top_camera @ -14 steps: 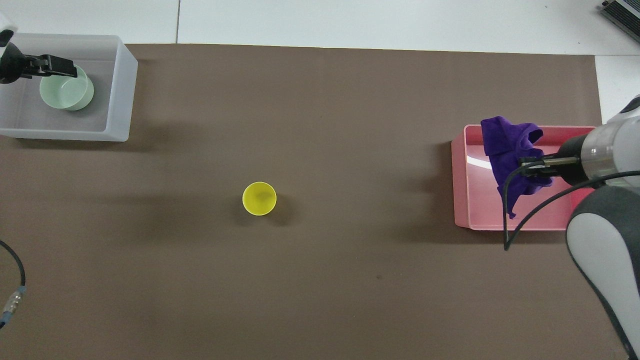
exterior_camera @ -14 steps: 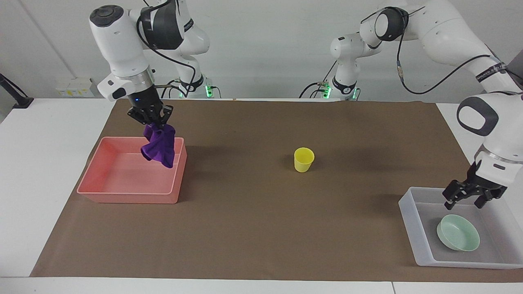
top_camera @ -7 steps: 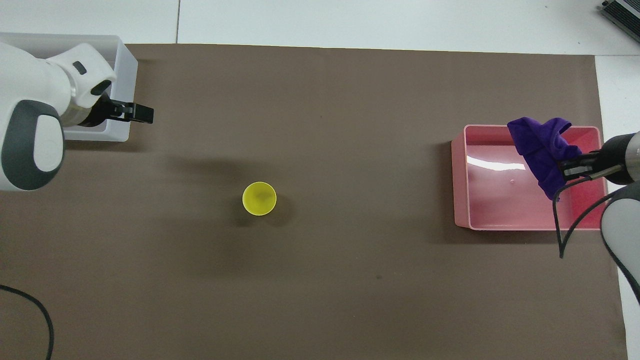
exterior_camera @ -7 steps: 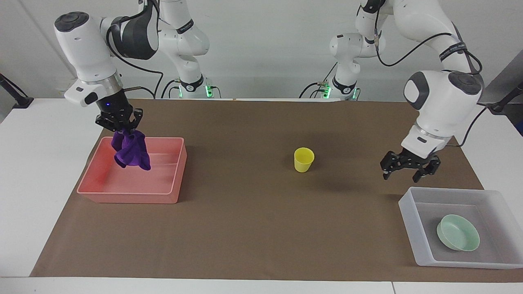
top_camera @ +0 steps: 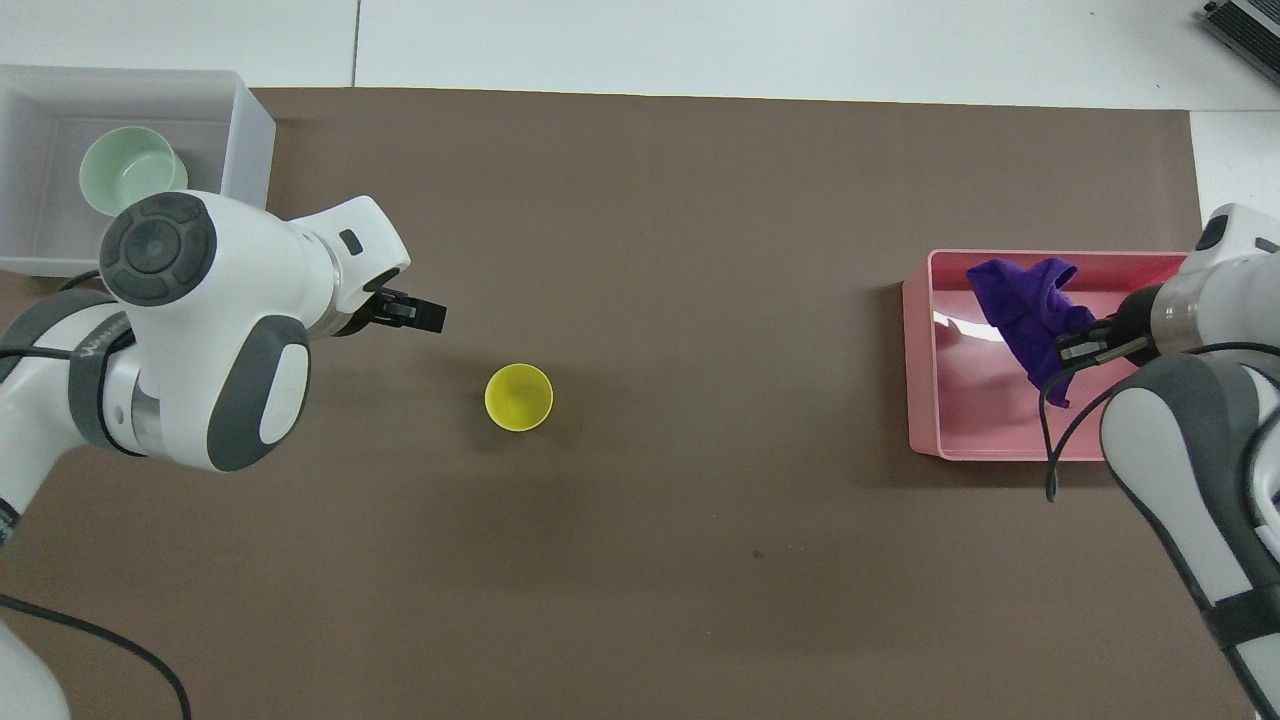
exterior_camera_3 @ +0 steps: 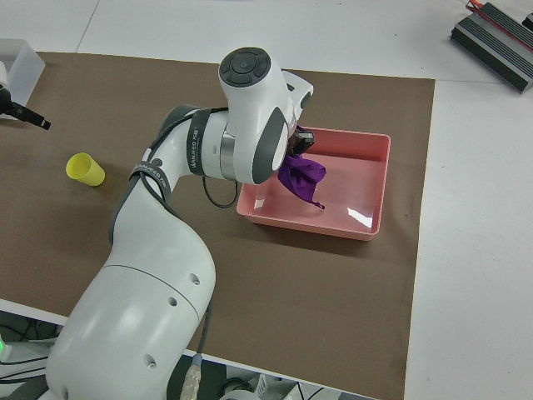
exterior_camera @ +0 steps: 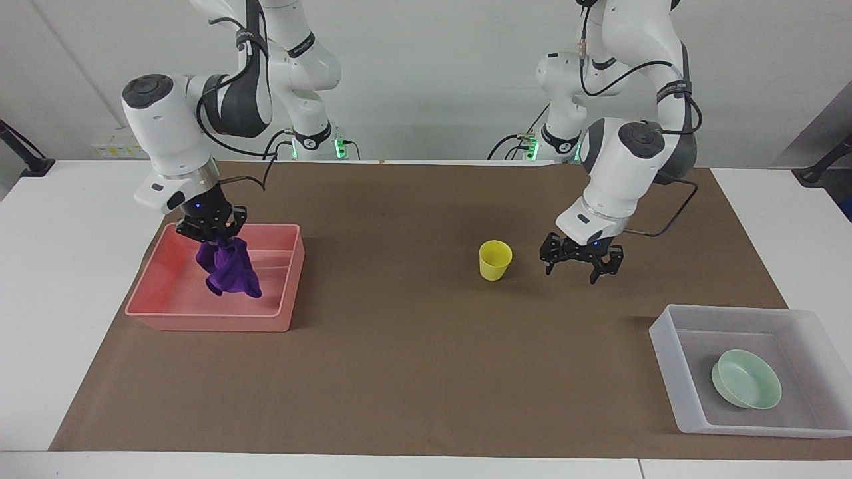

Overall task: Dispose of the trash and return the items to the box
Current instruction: 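Reach the left gripper to the yellow cup while the right gripper releases the cloth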

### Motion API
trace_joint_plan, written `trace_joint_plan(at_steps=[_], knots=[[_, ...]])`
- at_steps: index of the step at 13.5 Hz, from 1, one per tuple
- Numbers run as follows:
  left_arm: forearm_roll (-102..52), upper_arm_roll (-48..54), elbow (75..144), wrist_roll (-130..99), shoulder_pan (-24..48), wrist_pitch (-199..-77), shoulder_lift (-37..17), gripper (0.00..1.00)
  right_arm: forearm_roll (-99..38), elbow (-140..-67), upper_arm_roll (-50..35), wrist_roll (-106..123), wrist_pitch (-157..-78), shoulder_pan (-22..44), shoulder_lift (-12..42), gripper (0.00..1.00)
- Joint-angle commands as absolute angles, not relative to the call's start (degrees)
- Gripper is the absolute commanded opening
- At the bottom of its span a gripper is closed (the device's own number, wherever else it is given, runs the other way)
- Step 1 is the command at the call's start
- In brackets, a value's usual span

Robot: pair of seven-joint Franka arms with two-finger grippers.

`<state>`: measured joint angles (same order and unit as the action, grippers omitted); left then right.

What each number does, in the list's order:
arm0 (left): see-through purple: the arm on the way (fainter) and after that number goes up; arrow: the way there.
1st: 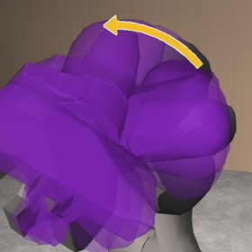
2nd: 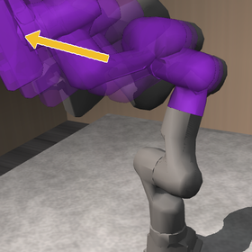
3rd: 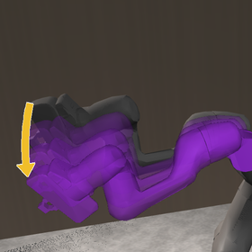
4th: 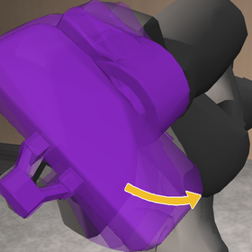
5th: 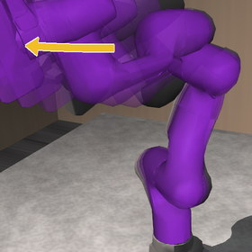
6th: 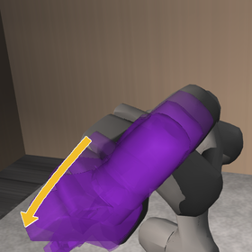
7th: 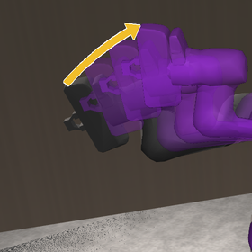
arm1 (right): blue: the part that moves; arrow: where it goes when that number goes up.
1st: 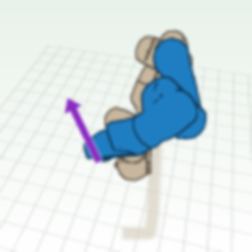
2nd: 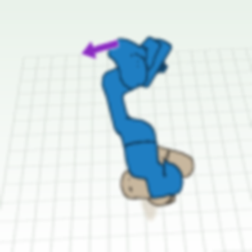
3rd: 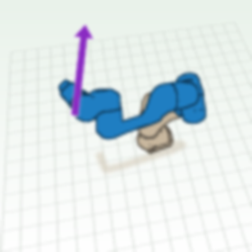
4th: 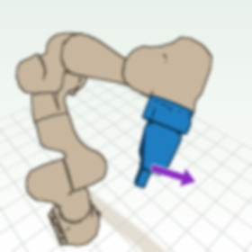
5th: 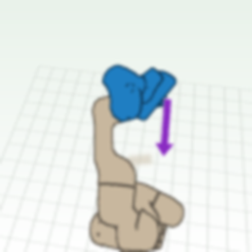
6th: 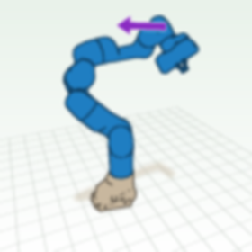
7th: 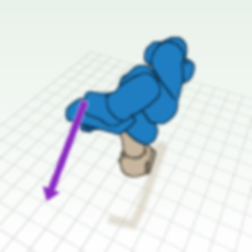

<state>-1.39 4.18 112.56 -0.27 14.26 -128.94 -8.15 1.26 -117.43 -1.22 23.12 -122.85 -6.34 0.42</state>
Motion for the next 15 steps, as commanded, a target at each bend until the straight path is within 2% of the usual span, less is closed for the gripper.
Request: trace_joint_plan(at_steps=[1, 4, 6, 9, 10, 11, 12, 13, 14, 15], knots=[[-0.53, 3.34, 120.74, -1.67, 17.74, -133.49, -3.52, 1.00, 2.02, -120.76, -1.49, 24.26, -124.36, -6.77, -0.09, 0.00], [-0.53, 3.34, 125.49, -2.72, 21.08, -138.58, -2.46, 1.00, 2.11, -122.16, -1.41, 24.17, -127.95, -7.21, 1.58, 0.00], [-0.53, 3.43, 128.31, -4.29, 22.23, -142.36, -2.46, 1.00, 2.02, -122.34, -1.41, 24.00, -128.93, -7.73, 3.59, 0.17], [-0.53, 3.43, 129.55, -7.81, 23.47, -147.12, -3.51, 1.00, 2.02, -122.34, -1.41, 23.73, -129.73, -8.44, 4.31, 0.32], [-0.53, 3.43, 129.55, -8.26, 23.90, -147.13, -3.60, 0.97, 2.02, -122.34, -1.41, 23.73, -129.81, -8.52, 4.39, 0.45], [-0.53, 3.43, 129.72, -8.26, 24.34, -147.13, -3.69, 0.76, 2.02, -122.34, -1.41, 23.64, -129.73, -8.61, 4.39, 0.68], [-0.53, 3.43, 129.90, -8.35, 24.35, -147.22, -3.78, 0.50, 2.02, -122.26, -1.41, 23.64, -129.64, -8.61, 4.39, 0.93], [-0.53, 3.43, 129.90, -8.96, 24.35, -147.04, -3.69, 0.23, 2.02, -121.91, -1.41, 23.64, -129.55, -8.70, 4.39, 1.00], [-0.53, 3.43, 129.90, -8.96, 24.35, -146.87, -3.78, 0.04, 2.02, -121.38, -1.41, 23.64, -129.38, -8.70, 4.39, 1.00], [-0.61, 3.51, 129.90, -8.79, 24.35, -146.95, -3.78, 0.00, 2.02, -120.42, -1.41, 23.64, -128.94, -8.53, 4.05, 1.00]])
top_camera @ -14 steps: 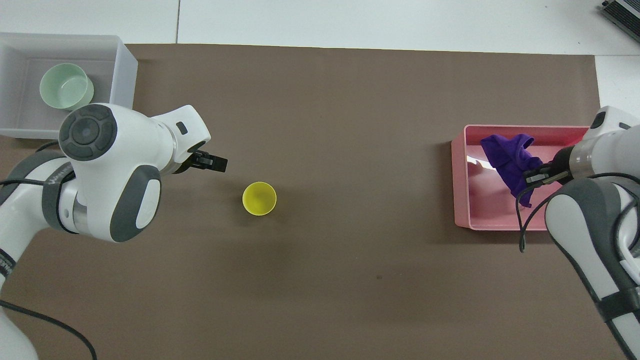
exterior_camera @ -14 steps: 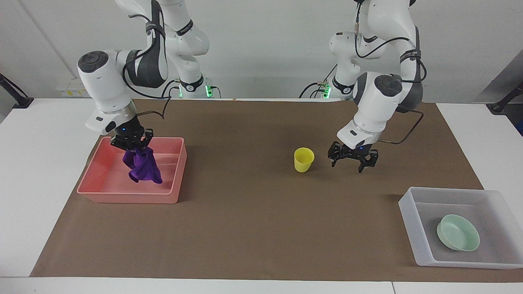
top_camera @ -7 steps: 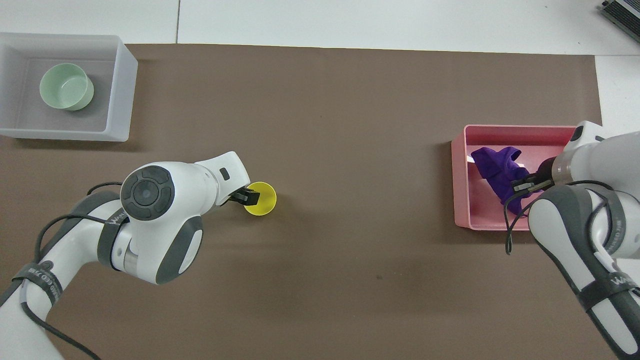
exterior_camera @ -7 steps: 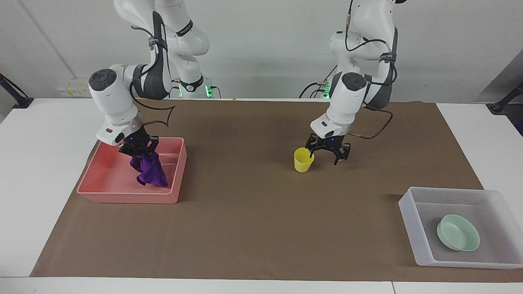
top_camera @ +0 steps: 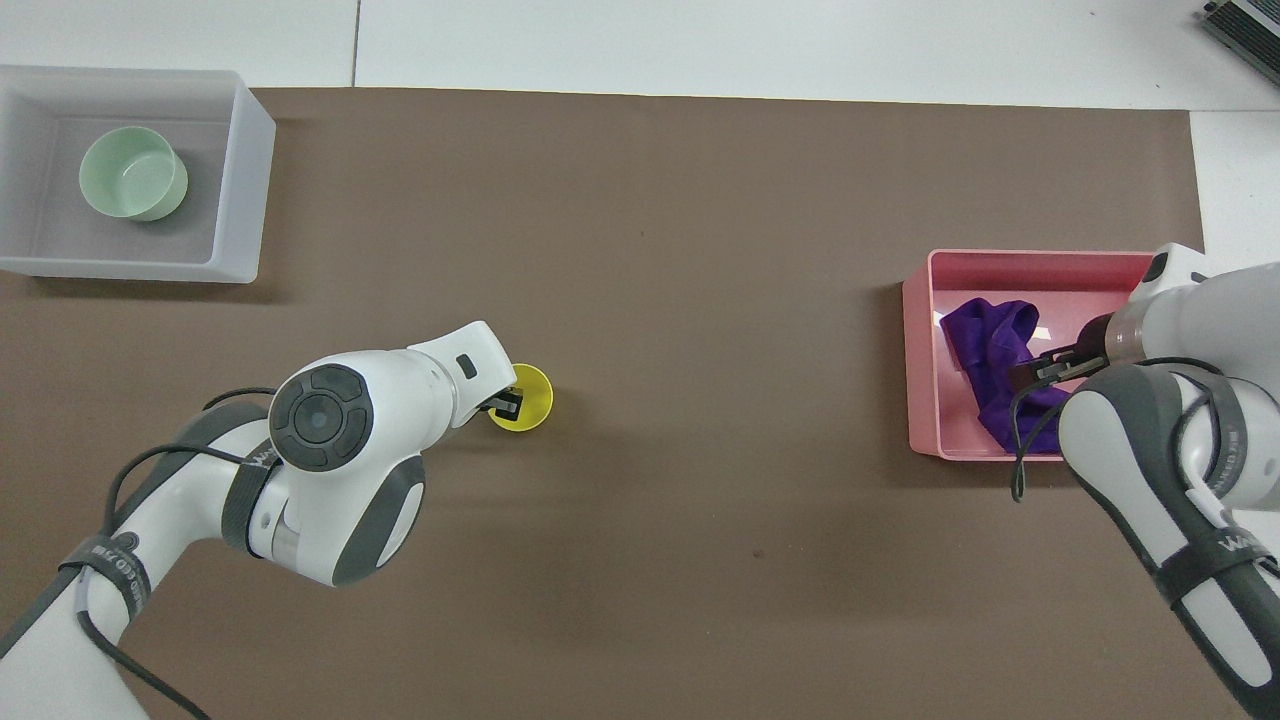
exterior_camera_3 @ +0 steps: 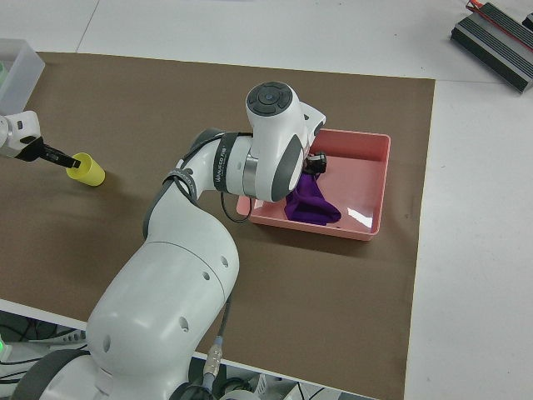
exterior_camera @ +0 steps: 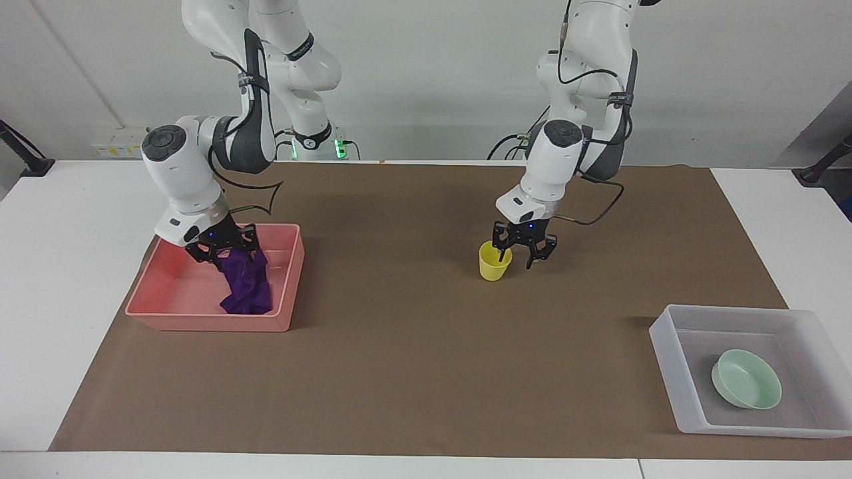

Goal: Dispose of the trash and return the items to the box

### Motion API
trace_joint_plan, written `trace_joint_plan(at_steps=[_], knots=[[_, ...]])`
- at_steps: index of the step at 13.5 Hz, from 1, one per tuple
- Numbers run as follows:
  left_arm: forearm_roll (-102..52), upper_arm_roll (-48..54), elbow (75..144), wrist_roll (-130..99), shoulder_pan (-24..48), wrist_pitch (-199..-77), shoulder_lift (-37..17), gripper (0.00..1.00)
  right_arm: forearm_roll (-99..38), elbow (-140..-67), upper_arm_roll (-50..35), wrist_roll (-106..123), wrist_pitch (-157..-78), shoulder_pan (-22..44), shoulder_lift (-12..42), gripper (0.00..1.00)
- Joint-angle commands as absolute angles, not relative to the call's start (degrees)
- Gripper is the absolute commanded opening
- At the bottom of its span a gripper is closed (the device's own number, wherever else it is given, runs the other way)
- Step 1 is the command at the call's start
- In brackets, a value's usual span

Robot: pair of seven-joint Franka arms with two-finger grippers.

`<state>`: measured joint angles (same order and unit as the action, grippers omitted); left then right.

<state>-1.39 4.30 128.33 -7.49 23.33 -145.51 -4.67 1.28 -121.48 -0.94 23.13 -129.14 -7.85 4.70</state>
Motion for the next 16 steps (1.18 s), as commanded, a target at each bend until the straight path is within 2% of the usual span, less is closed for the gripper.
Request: trace_joint_plan(at_steps=[1, 6, 9, 13, 16], knots=[[-0.62, 3.52, 129.82, -8.79, 24.35, -146.87, -3.78, 0.00, 1.33, -119.80, -1.41, 23.29, -128.85, -8.53, 3.43, 1.00], [-0.70, 3.43, 127.10, -8.79, 23.73, -145.73, -3.87, 0.00, 1.14, -118.04, -2.11, 5.75, -127.71, -5.81, 2.46, 1.00], [-0.70, 3.08, 121.84, -8.09, 20.94, -140.99, -3.60, 0.00, 1.14, -116.64, -2.55, -3.23, -124.56, -4.83, 0.45, 1.00], [-0.70, 3.08, 116.12, -8.00, 11.63, -138.78, -4.30, 0.00, 0.88, -107.08, -2.46, -3.87, -110.34, -5.01, -0.88, 1.00], [-0.62, 3.16, 111.90, -7.65, 4.07, -139.57, -6.50, 0.00, 0.88, -101.61, -2.46, -3.52, -103.29, -5.10, -1.40, 1.00]])
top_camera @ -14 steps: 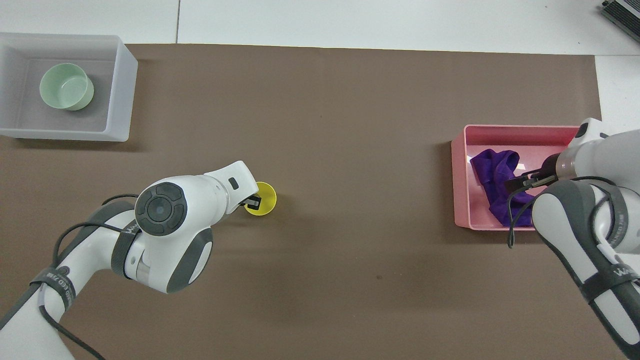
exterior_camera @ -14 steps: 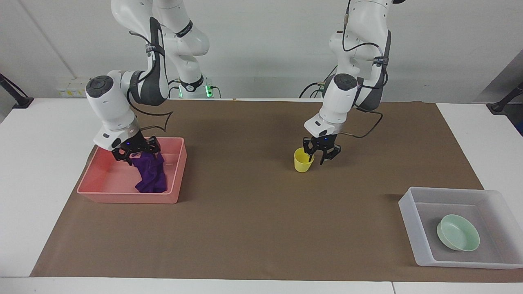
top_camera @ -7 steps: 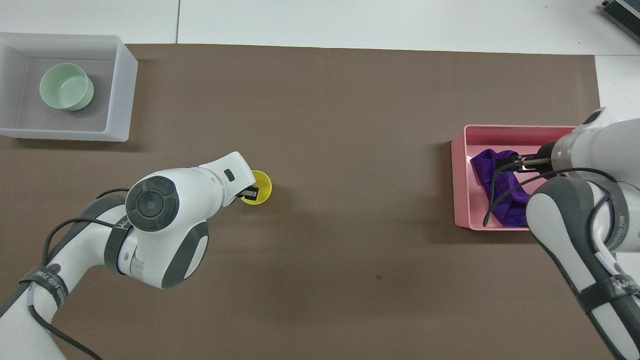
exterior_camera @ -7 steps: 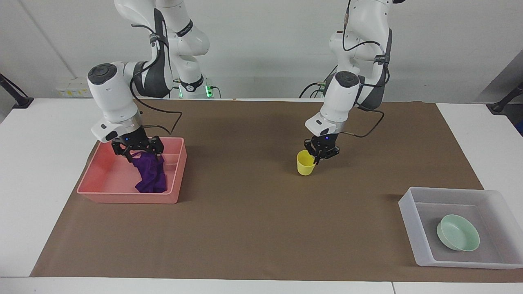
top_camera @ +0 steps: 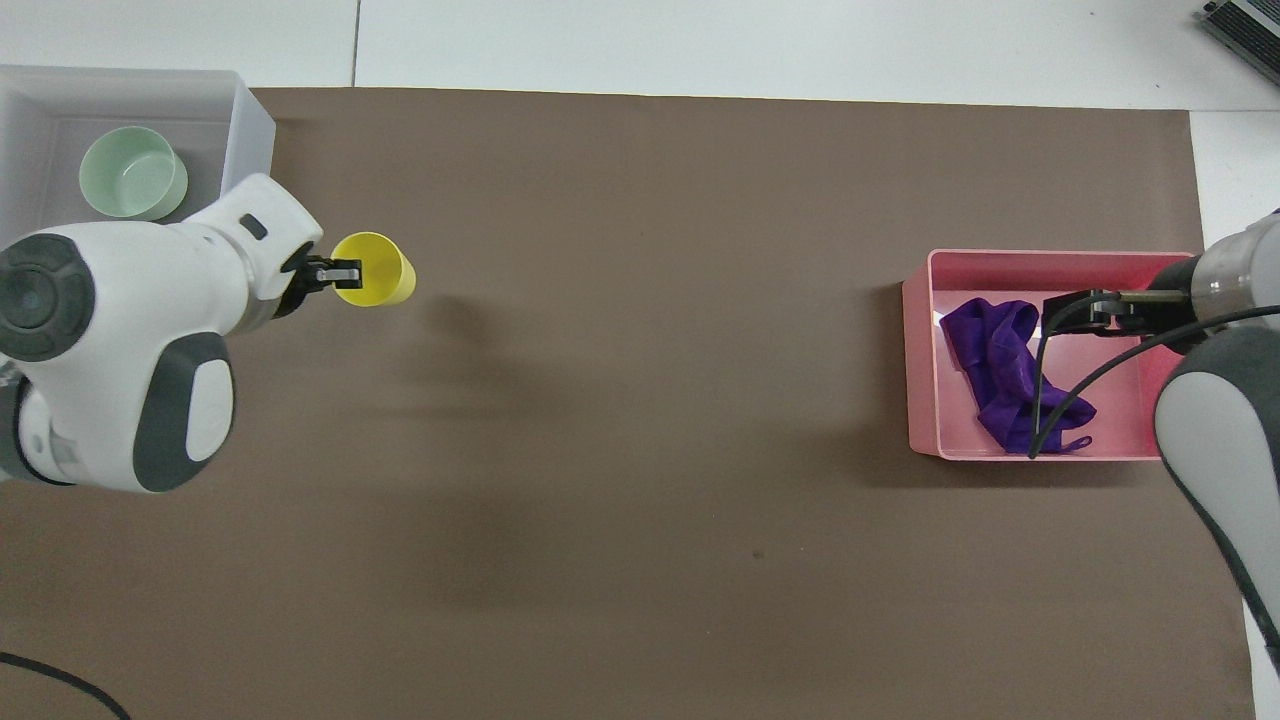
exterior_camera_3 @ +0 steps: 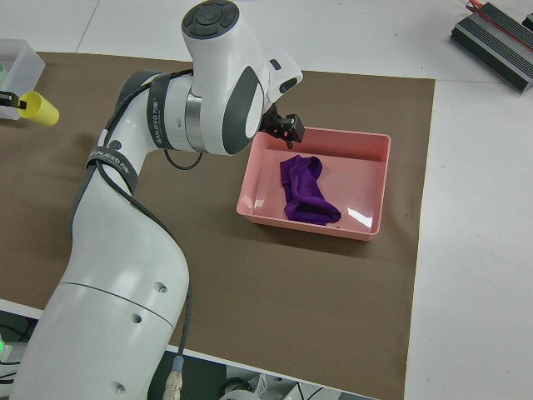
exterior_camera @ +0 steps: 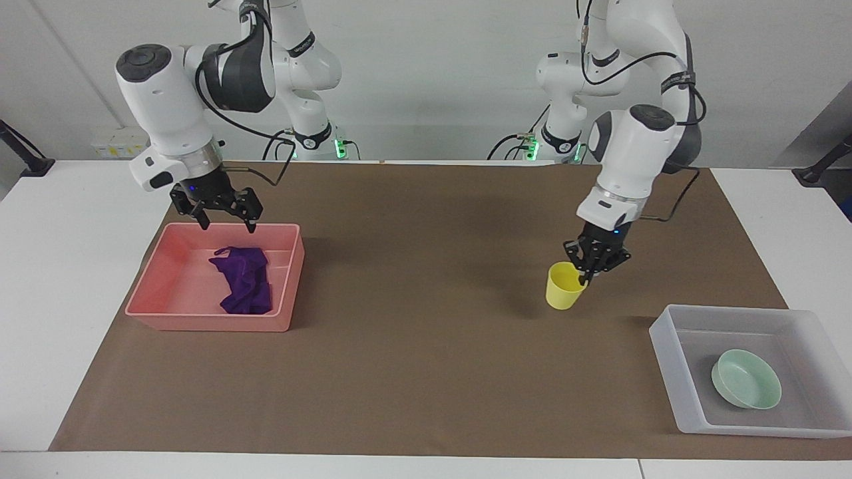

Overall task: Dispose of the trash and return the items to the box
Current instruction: 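Place the yellow cup into the white bin with the left gripper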

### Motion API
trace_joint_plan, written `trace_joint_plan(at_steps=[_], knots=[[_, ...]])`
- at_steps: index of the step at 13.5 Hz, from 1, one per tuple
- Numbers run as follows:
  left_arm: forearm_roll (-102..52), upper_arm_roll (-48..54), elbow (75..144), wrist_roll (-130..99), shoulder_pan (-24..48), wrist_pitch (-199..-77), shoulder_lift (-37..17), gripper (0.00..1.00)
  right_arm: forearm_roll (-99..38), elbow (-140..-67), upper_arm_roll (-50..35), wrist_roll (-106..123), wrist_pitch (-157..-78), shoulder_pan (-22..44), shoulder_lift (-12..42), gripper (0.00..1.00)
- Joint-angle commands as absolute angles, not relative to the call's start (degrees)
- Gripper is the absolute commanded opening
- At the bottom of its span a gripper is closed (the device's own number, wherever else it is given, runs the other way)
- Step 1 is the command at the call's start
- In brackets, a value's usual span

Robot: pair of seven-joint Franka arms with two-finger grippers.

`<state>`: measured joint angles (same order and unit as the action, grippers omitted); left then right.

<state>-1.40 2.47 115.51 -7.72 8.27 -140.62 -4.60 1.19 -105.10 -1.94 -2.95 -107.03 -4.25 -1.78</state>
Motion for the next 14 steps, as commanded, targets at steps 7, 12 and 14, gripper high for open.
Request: trace_joint_plan(at_steps=[7, 12, 14], knots=[[-0.97, 3.16, 97.59, -4.22, -9.57, -139.40, -15.45, 0.00, 0.79, -91.68, -2.46, -2.90, -90.28, -5.18, -2.20, 1.00], [-0.53, 3.08, 85.82, -4.31, -13.79, -138.26, -26.77, 0.00, 1.32, -89.11, -2.46, -0.18, -85.96, -5.27, -3.24, 1.00], [-0.62, 3.08, 81.15, -4.31, -14.93, -137.20, -31.97, 0.00, 0.97, -89.56, -2.11, -0.70, -86.31, -5.89, -3.34, 1.00]])
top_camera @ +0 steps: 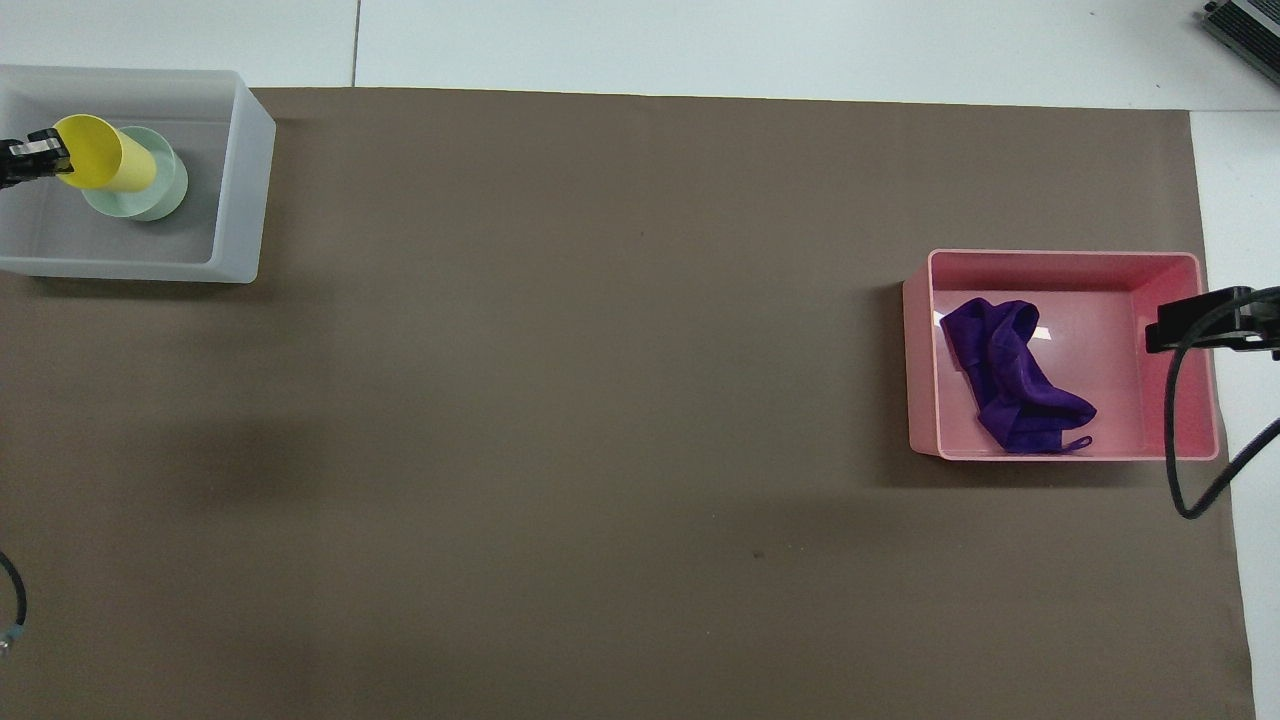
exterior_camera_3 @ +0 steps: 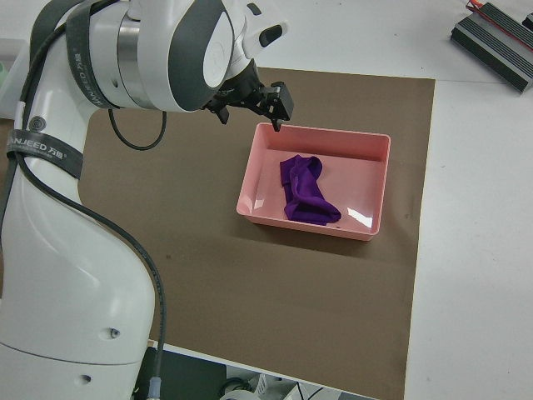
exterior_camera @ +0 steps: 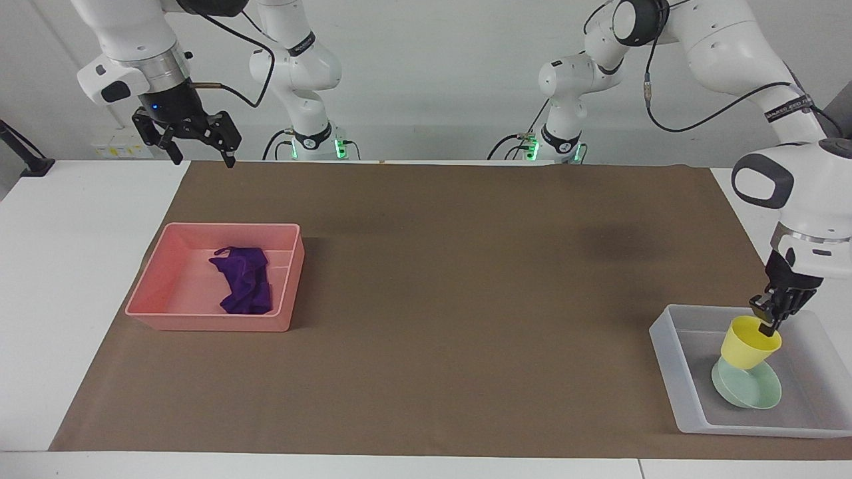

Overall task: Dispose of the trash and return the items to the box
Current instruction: 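Place the yellow cup into the white bin with the left gripper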

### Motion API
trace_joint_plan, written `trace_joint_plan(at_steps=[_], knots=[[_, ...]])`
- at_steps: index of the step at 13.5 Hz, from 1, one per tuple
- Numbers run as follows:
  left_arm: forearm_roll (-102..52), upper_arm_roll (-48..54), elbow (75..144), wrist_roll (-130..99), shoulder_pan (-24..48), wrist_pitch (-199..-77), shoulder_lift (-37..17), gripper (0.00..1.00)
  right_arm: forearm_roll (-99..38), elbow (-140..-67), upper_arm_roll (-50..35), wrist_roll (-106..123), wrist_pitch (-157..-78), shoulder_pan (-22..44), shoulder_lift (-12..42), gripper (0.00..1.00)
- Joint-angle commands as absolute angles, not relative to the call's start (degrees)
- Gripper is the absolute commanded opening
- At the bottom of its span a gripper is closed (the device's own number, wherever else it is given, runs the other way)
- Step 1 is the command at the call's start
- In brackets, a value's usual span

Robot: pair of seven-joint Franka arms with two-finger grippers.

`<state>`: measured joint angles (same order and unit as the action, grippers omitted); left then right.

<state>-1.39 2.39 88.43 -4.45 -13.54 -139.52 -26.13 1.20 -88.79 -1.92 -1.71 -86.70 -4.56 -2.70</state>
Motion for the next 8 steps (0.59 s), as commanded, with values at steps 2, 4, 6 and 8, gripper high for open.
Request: trace_joint_plan(at_steps=[2, 4, 6, 8], knots=[[-0.62, 3.08, 79.46, -4.31, -15.29, -137.37, -34.27, 0.00, 0.97, -90.44, -2.02, -0.62, -86.22, -5.80, -3.78, 1.00], [-0.53, 2.99, 79.80, -4.39, -15.55, -136.06, -35.94, 0.00, 0.97, -90.44, -2.02, -0.35, -86.22, -5.80, -3.78, 1.00], [-0.79, 3.08, 79.80, -4.48, -16.35, -133.69, -35.86, 0.00, 0.97, -91.23, -2.02, 0.09, -86.31, -5.89, -4.22, 1.00], [-0.88, 3.08, 79.80, -4.40, -16.43, -133.86, -35.68, 0.12, 2.11, -93.68, -1.93, 0.96, -88.23, -5.71, -5.36, 1.00]])
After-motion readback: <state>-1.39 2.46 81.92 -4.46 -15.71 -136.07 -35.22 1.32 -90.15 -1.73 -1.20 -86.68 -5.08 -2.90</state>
